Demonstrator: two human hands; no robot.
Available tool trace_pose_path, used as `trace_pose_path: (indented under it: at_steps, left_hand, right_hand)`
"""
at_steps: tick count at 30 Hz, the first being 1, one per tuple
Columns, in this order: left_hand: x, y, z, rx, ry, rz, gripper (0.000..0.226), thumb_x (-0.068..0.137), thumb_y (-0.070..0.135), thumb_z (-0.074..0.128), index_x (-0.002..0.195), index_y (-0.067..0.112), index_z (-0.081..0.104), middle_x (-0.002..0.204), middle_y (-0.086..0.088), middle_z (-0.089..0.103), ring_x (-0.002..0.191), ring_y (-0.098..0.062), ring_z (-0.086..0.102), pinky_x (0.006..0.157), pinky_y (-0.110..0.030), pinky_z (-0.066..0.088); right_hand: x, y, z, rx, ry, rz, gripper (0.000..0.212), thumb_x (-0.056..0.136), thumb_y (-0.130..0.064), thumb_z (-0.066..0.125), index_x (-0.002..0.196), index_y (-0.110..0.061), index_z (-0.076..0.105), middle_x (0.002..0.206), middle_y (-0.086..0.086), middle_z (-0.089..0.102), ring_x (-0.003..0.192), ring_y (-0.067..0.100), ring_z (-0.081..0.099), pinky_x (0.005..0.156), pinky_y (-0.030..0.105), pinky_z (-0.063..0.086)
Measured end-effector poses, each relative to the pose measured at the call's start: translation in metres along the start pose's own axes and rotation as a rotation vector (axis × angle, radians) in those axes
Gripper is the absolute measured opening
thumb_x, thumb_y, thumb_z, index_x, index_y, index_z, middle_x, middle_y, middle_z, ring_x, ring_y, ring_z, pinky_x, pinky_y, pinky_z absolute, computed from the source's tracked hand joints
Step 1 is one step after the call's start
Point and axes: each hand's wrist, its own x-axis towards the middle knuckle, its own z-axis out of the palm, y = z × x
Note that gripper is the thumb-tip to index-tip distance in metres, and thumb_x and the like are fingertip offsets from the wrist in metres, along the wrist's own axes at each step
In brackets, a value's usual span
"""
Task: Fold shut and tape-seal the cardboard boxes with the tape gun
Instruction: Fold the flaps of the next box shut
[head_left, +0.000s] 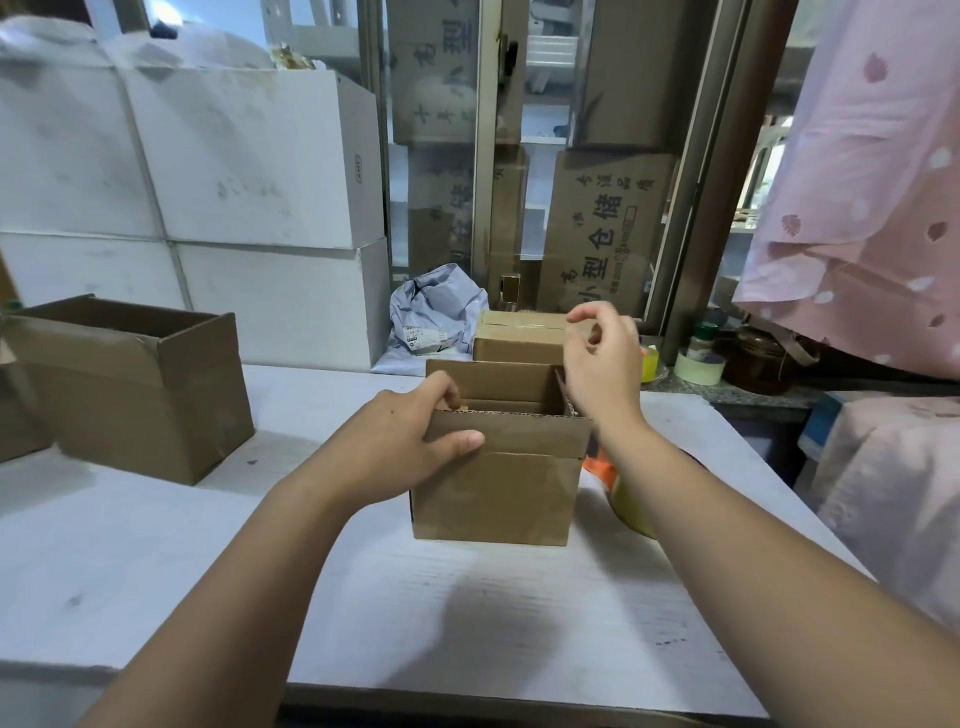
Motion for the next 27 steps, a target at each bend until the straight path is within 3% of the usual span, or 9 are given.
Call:
trace_pose_path:
  at_steps: [3,6,9,12,15,17,22,27]
  left_hand:
    - [0.002,-0.001,0.001,0.035,-0.018,-0.003,0.028,0.088,0.057,0.049,0.105,0.035,0.044,0.085,0.011,0.051,0.082,-0.011,0.049,0.063,-0.024,0.036]
    - [0.003,-0.002,0.003,0.025,-0.01,-0.009,0.019,0.089,0.056,0.047,0.095,0.038,0.046,0.092,0.008,0.057,0.085,-0.013,0.052,0.064,-0.026,0.038]
    - [0.003,-0.003,0.005,-0.007,0.005,0.001,0.021,0.091,0.053,0.045,0.078,0.037,0.045,0.081,0.009,0.057,0.076,-0.007,0.051,0.058,-0.025,0.035]
    - [0.004,-0.005,0.007,-0.035,0.036,0.004,0.017,0.093,0.05,0.045,0.086,0.035,0.05,0.079,0.012,0.054,0.078,-0.009,0.05,0.057,-0.023,0.033]
    - [0.007,-0.005,0.008,-0.067,0.066,-0.022,0.019,0.091,0.052,0.047,0.103,0.037,0.051,0.079,0.016,0.05,0.084,-0.013,0.049,0.058,-0.02,0.034]
    - [0.008,-0.002,0.009,-0.094,0.099,-0.066,0.023,0.088,0.053,0.052,0.106,0.038,0.05,0.076,0.018,0.045,0.083,-0.012,0.048,0.058,-0.02,0.034]
    - [0.013,-0.005,0.017,-0.148,0.21,-0.184,0.03,0.08,0.055,0.063,0.097,0.031,0.056,0.094,0.009,0.057,0.091,-0.013,0.051,0.069,-0.027,0.039]
    - [0.011,-0.003,0.039,-0.326,0.393,-0.22,0.025,0.08,0.044,0.069,0.095,0.027,0.06,0.094,0.01,0.06,0.09,-0.01,0.052,0.07,-0.02,0.035]
  right_hand:
    - [-0.011,0.006,-0.004,0.158,-0.104,0.054,0.016,0.093,-0.014,0.048,0.085,-0.028,0.046,0.069,-0.005,0.048,0.066,0.018,0.052,0.063,0.04,0.045]
    - [-0.022,0.013,-0.008,0.197,-0.334,0.118,0.023,0.094,-0.006,0.045,0.084,-0.026,0.048,0.067,0.001,0.055,0.061,0.012,0.059,0.062,0.032,0.052]
    - [-0.027,0.018,-0.014,0.226,-0.449,0.078,0.021,0.095,-0.004,0.044,0.087,-0.02,0.055,0.073,0.004,0.062,0.071,0.011,0.065,0.071,0.026,0.053]
    - [-0.031,0.024,-0.016,0.204,-0.456,0.046,0.024,0.101,-0.025,0.041,0.088,-0.021,0.061,0.073,0.001,0.068,0.08,0.015,0.066,0.081,0.037,0.053]
    - [-0.039,0.031,-0.022,0.251,-0.439,0.165,0.054,0.093,-0.058,0.028,0.08,-0.025,0.069,0.077,-0.003,0.07,0.084,0.016,0.065,0.082,0.04,0.049]
    - [-0.045,0.035,-0.027,0.305,-0.467,0.2,0.062,0.087,-0.063,0.022,0.084,-0.025,0.07,0.086,-0.004,0.071,0.091,0.016,0.065,0.084,0.037,0.048]
    - [-0.061,0.033,-0.027,0.388,-0.431,0.104,0.037,0.097,-0.043,0.037,0.09,-0.02,0.065,0.082,-0.013,0.066,0.079,-0.006,0.058,0.069,0.012,0.044]
    - [-0.07,0.034,-0.015,0.356,-0.295,0.106,0.017,0.084,-0.04,0.058,0.087,-0.024,0.064,0.08,-0.013,0.064,0.078,-0.001,0.057,0.068,0.018,0.044]
